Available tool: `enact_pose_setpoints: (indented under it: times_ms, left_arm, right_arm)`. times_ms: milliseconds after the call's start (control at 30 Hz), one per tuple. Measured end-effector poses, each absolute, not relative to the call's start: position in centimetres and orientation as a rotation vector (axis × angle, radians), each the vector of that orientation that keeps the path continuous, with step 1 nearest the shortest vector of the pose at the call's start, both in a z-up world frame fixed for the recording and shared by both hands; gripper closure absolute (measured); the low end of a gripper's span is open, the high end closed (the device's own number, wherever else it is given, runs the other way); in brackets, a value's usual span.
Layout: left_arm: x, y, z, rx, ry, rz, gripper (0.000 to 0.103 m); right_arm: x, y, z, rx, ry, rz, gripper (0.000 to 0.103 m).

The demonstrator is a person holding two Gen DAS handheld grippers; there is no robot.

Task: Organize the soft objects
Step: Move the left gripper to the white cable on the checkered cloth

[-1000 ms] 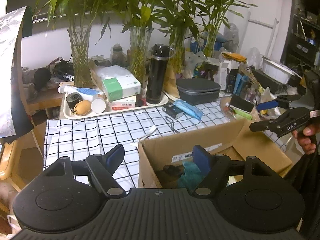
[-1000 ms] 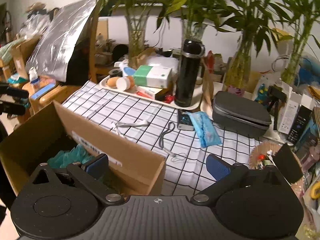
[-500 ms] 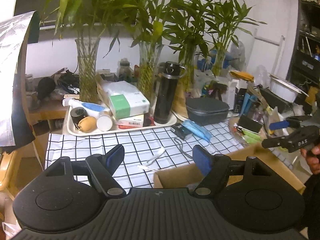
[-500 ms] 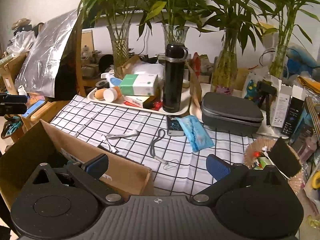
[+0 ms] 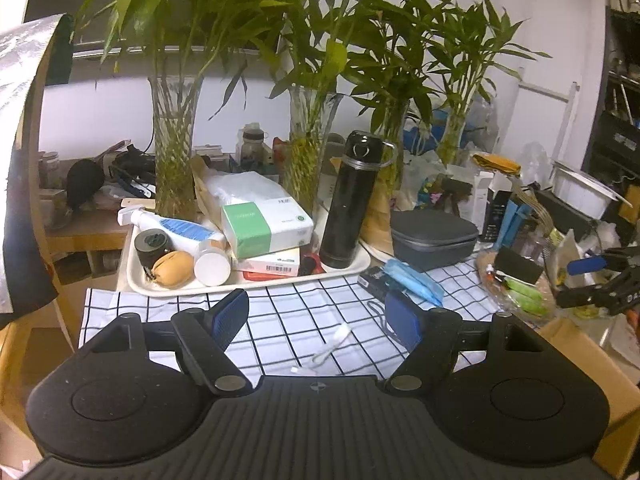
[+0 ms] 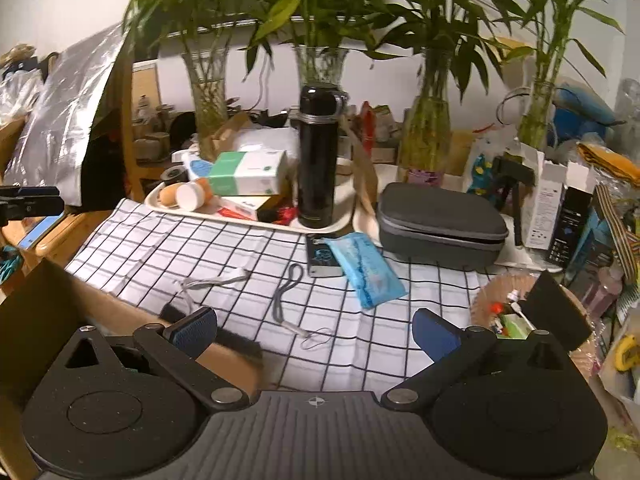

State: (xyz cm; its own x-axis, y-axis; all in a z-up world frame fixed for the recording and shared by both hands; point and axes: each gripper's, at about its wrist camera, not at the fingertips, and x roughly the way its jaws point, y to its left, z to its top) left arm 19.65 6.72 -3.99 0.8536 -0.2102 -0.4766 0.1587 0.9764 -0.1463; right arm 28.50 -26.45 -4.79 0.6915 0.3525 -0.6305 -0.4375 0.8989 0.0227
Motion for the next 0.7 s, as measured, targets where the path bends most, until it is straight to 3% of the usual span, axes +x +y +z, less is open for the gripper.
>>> enact_pose_setpoints:
  times_ms: [700]
  left_arm:
    - [28.2, 6.9, -10.4, 0.047, 0.630, -0.337, 0.030]
  right_arm:
    - [34.9, -27.4, -7.7, -0.121, 0.719, 0.309, 0.000]
